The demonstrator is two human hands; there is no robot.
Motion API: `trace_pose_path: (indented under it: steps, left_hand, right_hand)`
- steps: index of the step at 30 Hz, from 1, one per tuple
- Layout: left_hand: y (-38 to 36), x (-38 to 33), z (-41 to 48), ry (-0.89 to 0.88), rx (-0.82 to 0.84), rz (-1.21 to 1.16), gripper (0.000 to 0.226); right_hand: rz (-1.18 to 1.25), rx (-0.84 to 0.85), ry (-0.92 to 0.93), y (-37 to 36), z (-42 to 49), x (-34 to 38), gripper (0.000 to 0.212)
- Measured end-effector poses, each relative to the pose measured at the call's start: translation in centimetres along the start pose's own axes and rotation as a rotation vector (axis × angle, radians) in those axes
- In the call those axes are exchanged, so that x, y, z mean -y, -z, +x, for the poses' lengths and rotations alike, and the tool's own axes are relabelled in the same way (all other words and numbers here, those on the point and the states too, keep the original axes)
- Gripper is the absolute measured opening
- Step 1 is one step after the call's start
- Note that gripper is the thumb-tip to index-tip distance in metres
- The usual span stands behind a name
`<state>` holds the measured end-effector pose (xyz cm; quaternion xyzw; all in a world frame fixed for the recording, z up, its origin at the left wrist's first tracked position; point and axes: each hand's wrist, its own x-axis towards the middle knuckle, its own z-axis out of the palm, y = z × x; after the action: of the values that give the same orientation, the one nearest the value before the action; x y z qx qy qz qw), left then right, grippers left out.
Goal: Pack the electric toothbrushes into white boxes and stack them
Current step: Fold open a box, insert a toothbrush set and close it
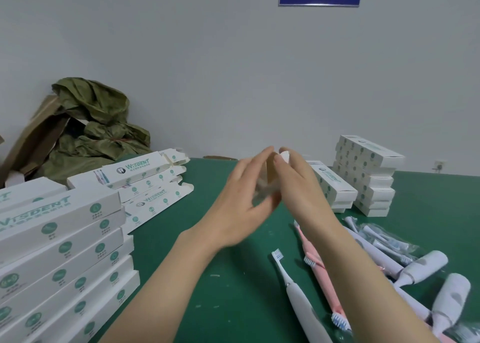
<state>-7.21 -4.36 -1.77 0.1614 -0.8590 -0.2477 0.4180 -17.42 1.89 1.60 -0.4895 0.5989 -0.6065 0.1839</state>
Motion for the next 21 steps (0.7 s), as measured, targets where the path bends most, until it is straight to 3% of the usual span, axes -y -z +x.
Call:
trace_pose_path:
  steps: [4, 6, 12, 15, 18, 21]
  left_hand:
    - [0.7, -0.4, 0.2, -0.063, -0.132, -0.043, 0.036]
    - [0.8, -0.5, 0.2, -0.051, -0.194, -0.077, 0.030]
    - [0.5, -1.0, 0.5, 0.016, -0.344, -0.076, 0.023]
    - [0.6, -1.0, 0.5, 0.041, -0.250, -0.103, 0.030]
    - [0.7, -0.5, 0.2, 0.058, -0.119, -0.072, 0.058]
    - [0.5, -0.5, 0.2, 0.128, -0.160, -0.137, 0.070]
  right_hand:
    - [0.055, 0.050, 0.079, -0.1, -0.3, 0.2, 0.037]
    - [0.095, 0.040, 0.082, -0.5, -0.6, 0.3, 0.029]
    - [0.347, 0.051, 0.034, -1.7, -0.9, 0.4, 0.035]
    - [0.079, -0.006, 0.133, -1.7, -0.8, -0.1, 0.031]
    - [-0.107, -0.080, 0.209, -1.4, -0.6, -0.7, 0.032]
    - [-0.294, -0.116, 0.259, -1.1, -0.5, -1.0, 0.038]
